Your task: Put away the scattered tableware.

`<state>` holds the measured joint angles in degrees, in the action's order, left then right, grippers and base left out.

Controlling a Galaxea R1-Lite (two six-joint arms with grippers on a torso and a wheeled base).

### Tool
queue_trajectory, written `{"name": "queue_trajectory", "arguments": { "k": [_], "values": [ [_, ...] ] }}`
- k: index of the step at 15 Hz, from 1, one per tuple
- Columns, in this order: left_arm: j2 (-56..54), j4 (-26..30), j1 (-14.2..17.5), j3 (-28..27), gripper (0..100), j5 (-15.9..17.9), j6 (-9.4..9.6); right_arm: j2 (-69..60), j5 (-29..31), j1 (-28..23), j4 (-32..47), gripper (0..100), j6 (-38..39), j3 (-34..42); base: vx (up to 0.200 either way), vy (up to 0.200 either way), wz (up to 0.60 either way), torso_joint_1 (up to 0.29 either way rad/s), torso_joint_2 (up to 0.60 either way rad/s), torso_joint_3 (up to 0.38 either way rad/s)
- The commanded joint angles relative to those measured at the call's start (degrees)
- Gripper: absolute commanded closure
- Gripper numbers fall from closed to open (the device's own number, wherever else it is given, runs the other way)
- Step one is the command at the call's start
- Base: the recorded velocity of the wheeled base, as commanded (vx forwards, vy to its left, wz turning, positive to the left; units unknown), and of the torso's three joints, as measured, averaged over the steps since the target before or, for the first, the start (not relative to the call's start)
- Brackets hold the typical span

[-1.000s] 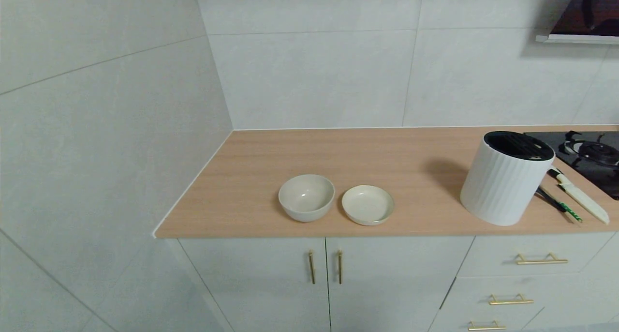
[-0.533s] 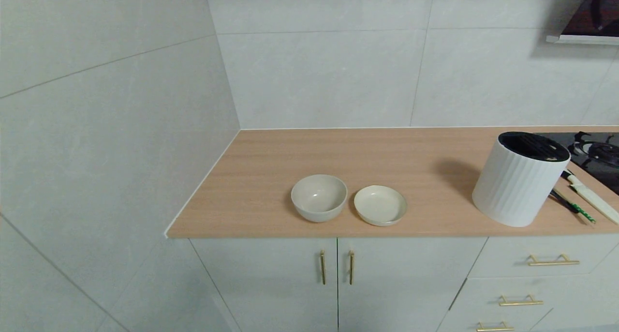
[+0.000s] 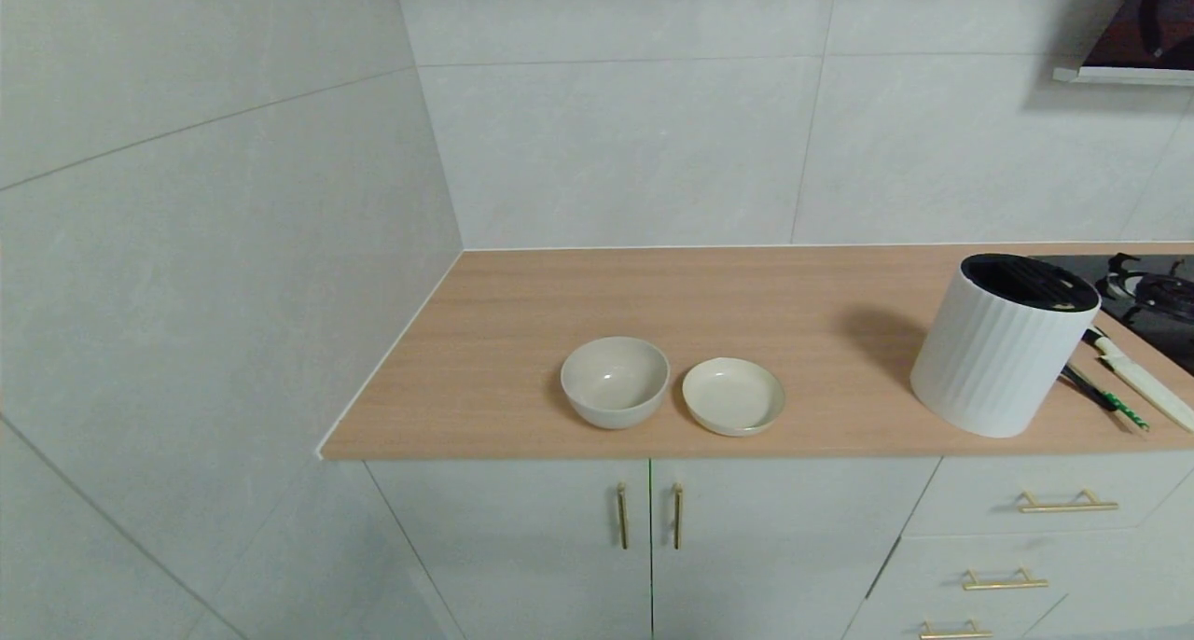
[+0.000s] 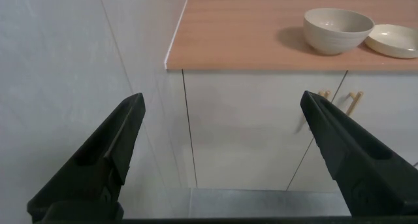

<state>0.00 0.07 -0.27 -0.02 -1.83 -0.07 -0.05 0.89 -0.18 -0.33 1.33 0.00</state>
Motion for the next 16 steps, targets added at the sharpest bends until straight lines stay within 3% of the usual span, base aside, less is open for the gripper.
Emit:
{"name": "queue_trajectory", "arguments": {
  "k": [1,16],
  "values": [
    [0.0,0.01,0.0,0.02,0,-0.02,-0.01,0.05,-0.01,0.01,-0.02,0,-0.01,0.0,0.0,0.0,0.0,-0.071,0.15,0.08],
    [0.0,0.01,0.0,0.02,0,-0.02,-0.01,0.05,-0.01,0.01,-0.02,0,-0.01,0.0,0.0,0.0,0.0,-0.227,0.51,0.276]
  ]
}}
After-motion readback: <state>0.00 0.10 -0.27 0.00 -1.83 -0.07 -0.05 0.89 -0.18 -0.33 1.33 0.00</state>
